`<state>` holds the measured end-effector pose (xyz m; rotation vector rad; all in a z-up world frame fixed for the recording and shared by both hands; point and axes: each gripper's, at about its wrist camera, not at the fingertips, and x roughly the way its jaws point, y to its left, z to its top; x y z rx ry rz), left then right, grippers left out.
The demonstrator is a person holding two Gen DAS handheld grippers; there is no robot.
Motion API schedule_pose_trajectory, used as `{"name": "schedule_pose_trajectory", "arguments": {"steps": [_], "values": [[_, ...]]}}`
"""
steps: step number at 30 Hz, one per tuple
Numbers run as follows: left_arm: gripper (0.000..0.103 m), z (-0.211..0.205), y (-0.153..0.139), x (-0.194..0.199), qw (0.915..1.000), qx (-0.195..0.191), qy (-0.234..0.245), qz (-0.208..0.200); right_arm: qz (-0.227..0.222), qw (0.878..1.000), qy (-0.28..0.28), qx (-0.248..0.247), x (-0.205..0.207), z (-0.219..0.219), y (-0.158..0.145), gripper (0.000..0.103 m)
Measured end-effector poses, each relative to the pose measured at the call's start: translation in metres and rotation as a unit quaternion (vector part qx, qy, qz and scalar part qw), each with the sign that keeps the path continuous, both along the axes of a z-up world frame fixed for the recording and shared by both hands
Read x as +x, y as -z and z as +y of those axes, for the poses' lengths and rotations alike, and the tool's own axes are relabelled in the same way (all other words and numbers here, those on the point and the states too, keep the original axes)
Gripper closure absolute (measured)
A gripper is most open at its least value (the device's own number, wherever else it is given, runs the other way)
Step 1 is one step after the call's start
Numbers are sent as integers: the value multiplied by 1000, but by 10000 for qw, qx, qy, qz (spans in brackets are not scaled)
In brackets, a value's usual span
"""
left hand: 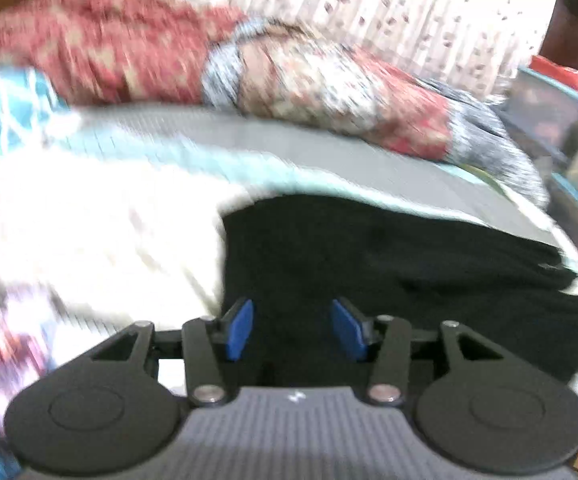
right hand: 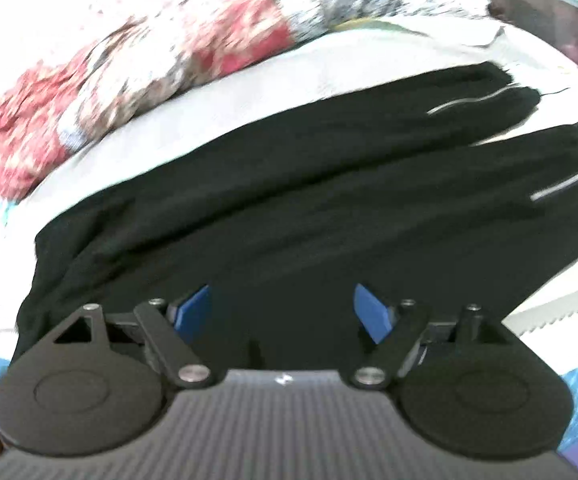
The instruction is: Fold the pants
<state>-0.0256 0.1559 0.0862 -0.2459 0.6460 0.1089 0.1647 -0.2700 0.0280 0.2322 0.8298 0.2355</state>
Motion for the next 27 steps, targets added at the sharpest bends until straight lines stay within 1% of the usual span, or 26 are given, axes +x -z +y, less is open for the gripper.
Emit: {"name": "schedule_pose_trajectory", "arguments": {"steps": [2, 3, 6, 8, 9, 11, 13, 14, 15, 16, 17, 18, 19, 22, 23, 25, 27], "values": [[54, 7, -9, 26, 9990, 443, 15, -65, -11, 9998, 202, 5, 9, -10, 0, 23], [54, 10, -12, 45, 9976, 692, 59, -37, -3, 9996, 287, 21, 10, -15, 1, 23], [52, 12, -10, 95, 9935, 1071, 376, 110, 8, 9987, 499, 65, 18, -37, -1, 23], [49, 11, -2, 129, 9892, 1344, 537, 231, -41, 9981, 614, 95, 22, -53, -9, 23], [48, 9, 3, 144, 9865, 1488, 615, 295, -72, 9977, 660, 111, 32, -58, -11, 23], [47, 0, 15, 166, 9824, 1640, 785, 424, -131, 9969, 763, 117, 39, -79, -21, 23], [47, -8, 25, 183, 9808, 1592, 987, 547, -182, 9953, 937, 158, 58, -97, -30, 23], [50, -12, 31, 190, 9793, 1589, 1090, 614, -191, 9941, 1049, 197, 72, -106, -33, 23], [54, -18, 38, 197, 9761, 1638, 1234, 722, -183, 9923, 1200, 243, 88, -113, -37, 23], [68, -22, 46, 199, 9723, 1724, 1345, 823, -158, 9901, 1368, 286, 103, -120, -39, 23], [77, -27, 53, 204, 9673, 1873, 1416, 956, -120, 9871, 1562, 319, 119, -126, -40, 23], [80, -34, 61, 207, 9608, 2103, 1450, 1079, -62, 9835, 1775, 351, 132, -132, -40, 23], [84, -39, 66, 207, 9564, 2264, 1483, 1097, 39, 9783, 2025, 429, 150, -141, -38, 23], [87, -48, 75, 203, 9483, 2555, 1586, 1017, 288, 9636, 2545, 763, 193, -164, -26, 23], [87, -49, 76, 202, 9465, 2622, 1598, 995, 358, 9603, 2658, 769, 207, -169, -20, 23], [87, -49, 76, 201, 9442, 2702, 1611, 975, 466, 9550, 2870, 589, 230, -176, -11, 23], [87, -49, 77, 203, 9435, 2719, 1621, 983, 571, 9524, 2969, 391, 251, -179, 1, 23]]}}
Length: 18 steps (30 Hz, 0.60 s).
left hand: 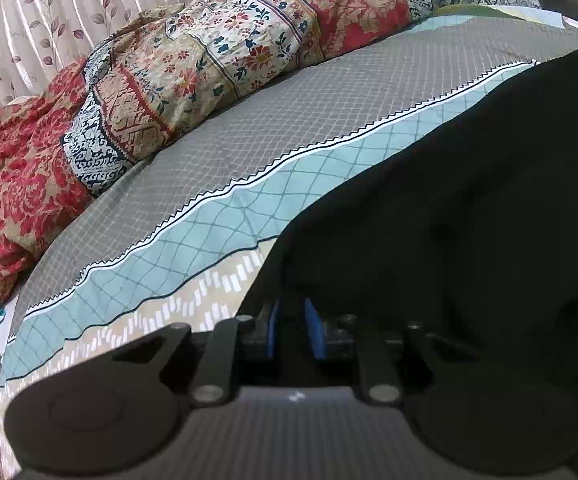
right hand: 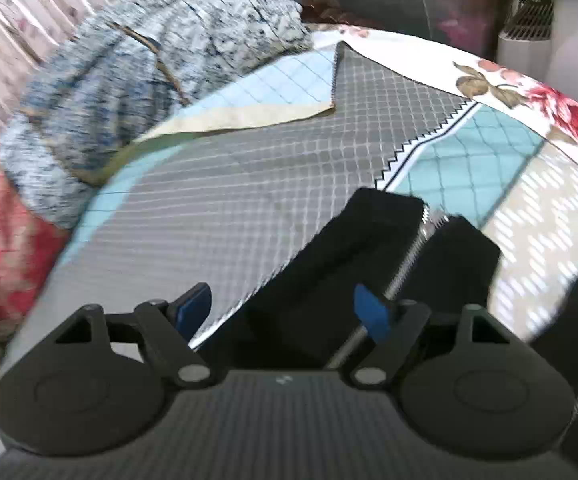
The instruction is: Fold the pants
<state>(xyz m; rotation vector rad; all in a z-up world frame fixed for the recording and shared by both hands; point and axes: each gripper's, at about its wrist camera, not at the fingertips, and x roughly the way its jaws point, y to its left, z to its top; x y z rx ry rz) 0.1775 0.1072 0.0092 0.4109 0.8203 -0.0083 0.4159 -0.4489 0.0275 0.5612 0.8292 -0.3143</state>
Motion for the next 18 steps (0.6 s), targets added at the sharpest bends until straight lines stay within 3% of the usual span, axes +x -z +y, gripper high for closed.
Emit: {"name": "schedule_pose_trajectory", "arguments": {"steps": [6, 8, 9, 10, 11, 12, 13, 18], "values": [[76, -1, 6, 13, 9998, 177, 30, -47, 654, 9963, 344, -444, 47, -3, 38, 20], [88, -1, 8, 17, 9999, 116, -49, -37, 711, 9938, 284, -812, 53, 2, 42, 18], [89, 0, 7, 18, 9999, 70, -90, -65, 783, 9913, 185, -1044, 55, 6, 43, 26], [91, 0, 5, 17, 9998, 25, -140, -119, 836, 9887, 129, -1239, 53, 11, 42, 50], [92, -1, 2, 15, 9997, -5, -178, -180, 806, 9877, 69, -1338, 49, 12, 40, 63], [92, -1, -3, 12, 9994, -33, -224, -272, 782, 9888, 47, -1269, 44, 7, 37, 81], [93, -1, -7, 9, 9990, -57, -272, -361, 768, 9905, 90, -1135, 38, -1, 35, 92], [93, -2, -51, -23, 9945, -332, -425, -896, 200, 9980, 303, -526, -10, -39, 8, 95]]}}
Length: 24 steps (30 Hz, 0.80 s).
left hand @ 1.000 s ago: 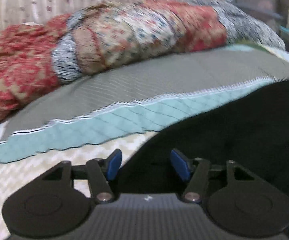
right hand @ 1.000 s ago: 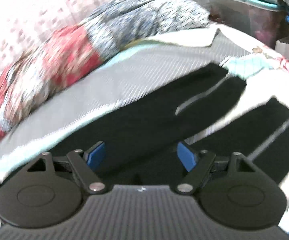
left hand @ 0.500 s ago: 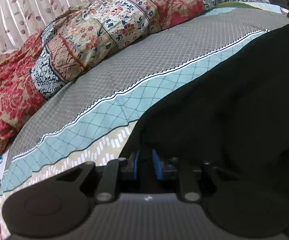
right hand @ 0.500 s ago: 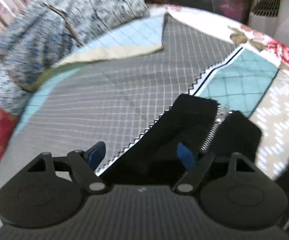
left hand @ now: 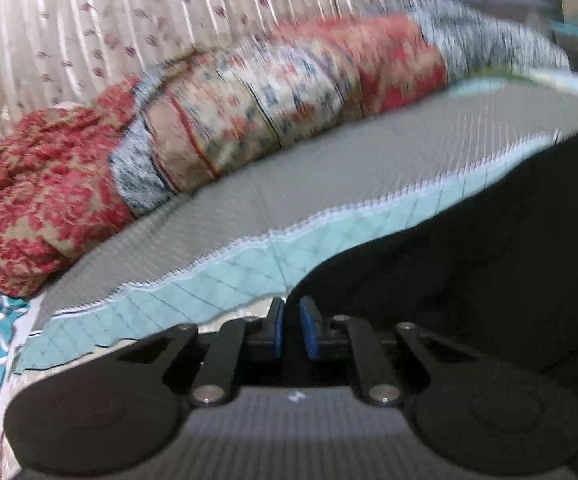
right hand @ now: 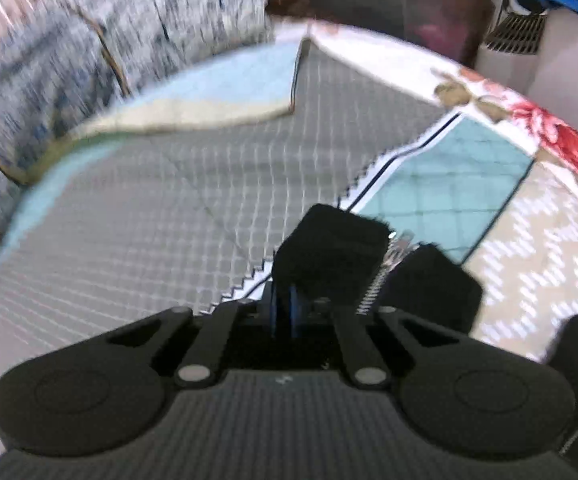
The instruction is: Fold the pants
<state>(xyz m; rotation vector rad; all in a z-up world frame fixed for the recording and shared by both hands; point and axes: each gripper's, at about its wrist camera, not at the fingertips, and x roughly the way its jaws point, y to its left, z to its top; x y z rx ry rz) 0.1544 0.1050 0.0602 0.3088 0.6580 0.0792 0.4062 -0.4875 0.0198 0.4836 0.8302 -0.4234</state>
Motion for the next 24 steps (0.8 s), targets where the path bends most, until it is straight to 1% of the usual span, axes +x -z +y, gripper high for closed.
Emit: {"name": "schedule_pose_trajectory", "arguments": {"steps": [4, 5, 7, 9, 11, 14, 17, 18, 19, 20, 21, 22, 23, 24], "values": [[93, -6, -38, -45, 9991, -129, 37, -404, -701, 9972, -47, 256, -59, -17, -39, 95], [102, -7, -44, -57, 9988, -153, 34, -475, -865, 9957, -47, 332, -76, -23, -48, 95], [101, -9, -57, -84, 9977, -116, -34, -669, -1182, 9920, -5, 441, -114, -35, -64, 95], [101, -7, -66, -110, 9966, -240, -125, -782, -1393, 9892, 89, 439, -157, -43, -76, 95], [101, -4, -71, -139, 9954, -451, -259, -808, -1530, 9866, 199, 539, -202, -59, -79, 95], [101, -5, -67, -177, 9947, -628, -371, -726, -1687, 9829, 370, 640, -263, -82, -71, 95], [101, -7, -57, -203, 9956, -712, -363, -485, -1667, 9818, 674, 610, -302, -82, -53, 95], [101, -8, -53, -208, 9959, -740, -376, -373, -1602, 9826, 794, 500, -308, -82, -43, 94], [100, -8, -51, -210, 9958, -782, -399, -243, -1460, 9845, 910, 347, -309, -82, -31, 91], [100, -8, -49, -210, 9956, -820, -429, -156, -1244, 9863, 1073, 152, -310, -83, -20, 87], [100, -8, -48, -214, 9952, -847, -473, -133, -903, 9891, 1165, 31, -308, -85, -9, 65], [100, -8, -49, -216, 9948, -871, -521, -118, -539, 9908, 1243, 62, -308, -90, 2, 57], [97, -8, -49, -218, 9942, -892, -592, -113, -482, 9882, 1438, 198, -315, -91, 7, 57], [97, -7, -51, -220, 9935, -932, -637, -117, -767, 9843, 1542, 383, -325, -88, 6, 57]]}}
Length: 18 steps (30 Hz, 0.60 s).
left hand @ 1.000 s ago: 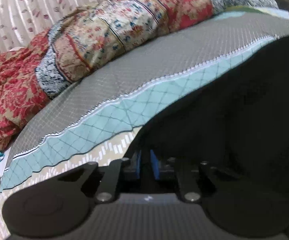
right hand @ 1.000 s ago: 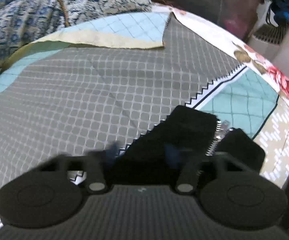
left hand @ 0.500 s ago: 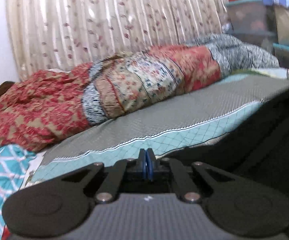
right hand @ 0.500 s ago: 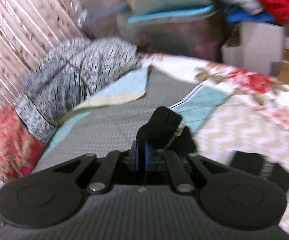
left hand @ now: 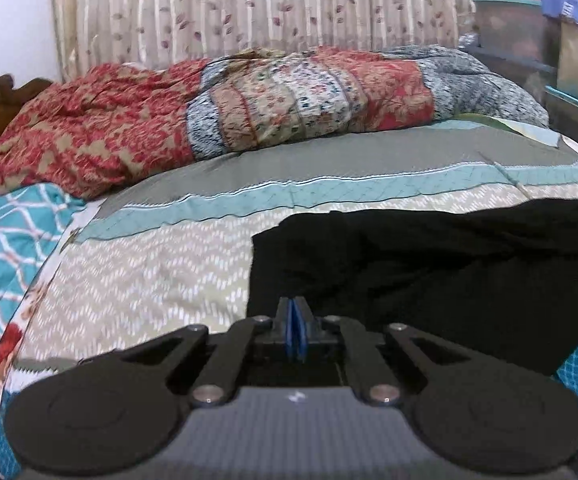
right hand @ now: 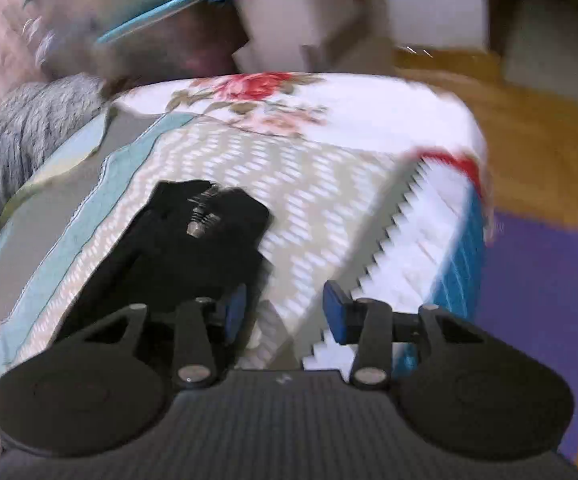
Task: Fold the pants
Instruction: 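Grasp the pants leg with the left gripper while the right gripper holds the waistband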
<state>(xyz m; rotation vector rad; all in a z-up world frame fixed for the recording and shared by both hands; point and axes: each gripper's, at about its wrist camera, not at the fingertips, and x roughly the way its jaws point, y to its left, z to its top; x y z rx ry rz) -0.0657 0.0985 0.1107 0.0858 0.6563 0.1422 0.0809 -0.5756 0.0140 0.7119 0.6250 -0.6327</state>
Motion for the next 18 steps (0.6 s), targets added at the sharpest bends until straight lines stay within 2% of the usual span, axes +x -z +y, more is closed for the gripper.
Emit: {"name": "schedule_pose_trajectory", "arguments": {"steps": [1, 2, 3, 5, 6, 8, 9, 10, 12, 14, 16, 18], "values": [[97, 2, -1, -2, 10000, -45, -44, -33, -361, 9993, -76, 33, -8, 8, -5, 57], [97, 5, -1, -2, 9999, -80, -86, -52, -540, 9980, -315, -57, -8, 21, -12, 57], [97, 8, -1, -1, 9998, -110, -131, -48, -624, 9949, -764, -218, -3, 39, -22, 57], [97, 16, 2, 5, 9994, -248, -231, -7, -795, 9783, -1893, -272, 18, 82, -40, 57], [97, 22, 3, 9, 9987, -405, -311, 22, -875, 9636, -2518, -202, 31, 108, -49, 56], [97, 31, 9, 13, 9959, -807, -395, 40, -1064, 9220, -3722, -125, 57, 174, -67, 54], [97, 35, 13, 14, 9937, -1051, -393, 42, -1123, 8991, -4228, -112, 69, 207, -73, 49], [97, 39, 19, 14, 9908, -1294, -386, 38, -1151, 8705, -4784, -81, 84, 247, -79, 45], [97, 43, 34, 13, 9831, -1800, -330, 51, -1130, 8154, -5678, 16, 114, 321, -83, 43], [97, 42, 52, 14, 9755, -2182, -219, 182, -1006, 7679, -6325, 96, 145, 385, -80, 43], [97, 40, 70, 15, 9721, -2315, -164, 347, -837, 7314, -6768, 101, 179, 448, -71, 43], [97, 38, 85, 17, 9699, -2382, -127, 493, -580, 7077, -7040, 173, 211, 503, -57, 43]]}}
